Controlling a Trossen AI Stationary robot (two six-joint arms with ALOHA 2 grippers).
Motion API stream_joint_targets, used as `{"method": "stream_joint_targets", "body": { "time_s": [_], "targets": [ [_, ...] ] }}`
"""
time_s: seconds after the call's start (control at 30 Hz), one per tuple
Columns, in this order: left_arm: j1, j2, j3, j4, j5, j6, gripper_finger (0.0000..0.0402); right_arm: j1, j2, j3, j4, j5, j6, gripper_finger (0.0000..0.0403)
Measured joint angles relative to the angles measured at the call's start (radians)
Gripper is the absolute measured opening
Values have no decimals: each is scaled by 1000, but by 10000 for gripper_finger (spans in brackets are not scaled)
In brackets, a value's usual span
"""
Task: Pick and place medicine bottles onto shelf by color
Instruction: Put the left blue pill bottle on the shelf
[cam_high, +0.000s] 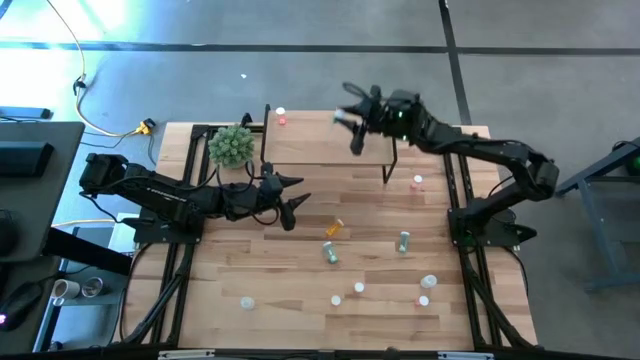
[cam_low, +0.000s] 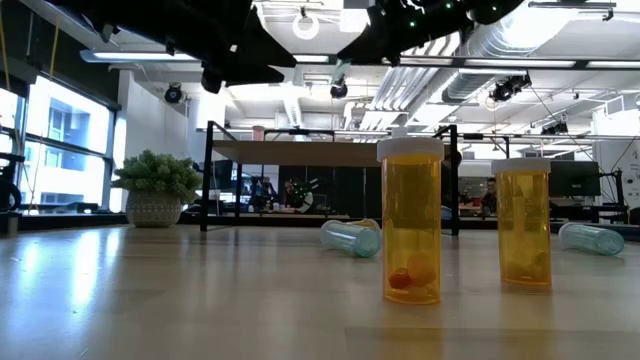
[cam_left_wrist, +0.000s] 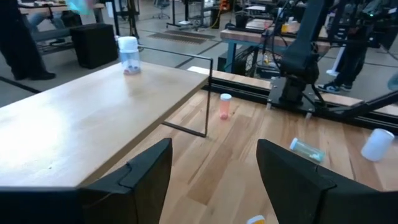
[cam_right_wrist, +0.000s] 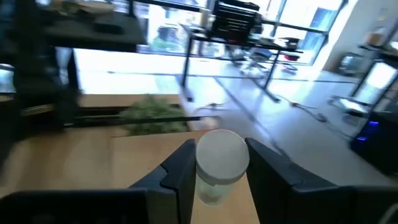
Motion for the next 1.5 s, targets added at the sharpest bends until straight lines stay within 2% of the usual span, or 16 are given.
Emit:
{"method": "stream_joint_targets", "body": {
  "time_s": [0.13, 0.3, 0.53, 0.87, 1.0, 1.5],
  "targets": [
    [0, 0, 0, -7, 0, 0, 225, -73, 2, 60, -81, -14, -4, 110],
    [0, 0, 0, -7, 0, 0, 225, -124, 8, 46, -96, -57, 19, 110],
    [0, 0, 0, -21, -1, -1, 225, -135, 66, 43, -173, -51, 20, 110],
    [0, 0, 0, -36, -2, -7, 225, -140, 153, 43, -173, -33, 37, 110],
    [0, 0, 0, -37, -2, -7, 225, -144, 168, 43, -188, -2, 53, 110],
    [0, 0, 0, -43, -2, -7, 225, -147, 176, 43, -249, 8, 63, 110]
  ]
}}
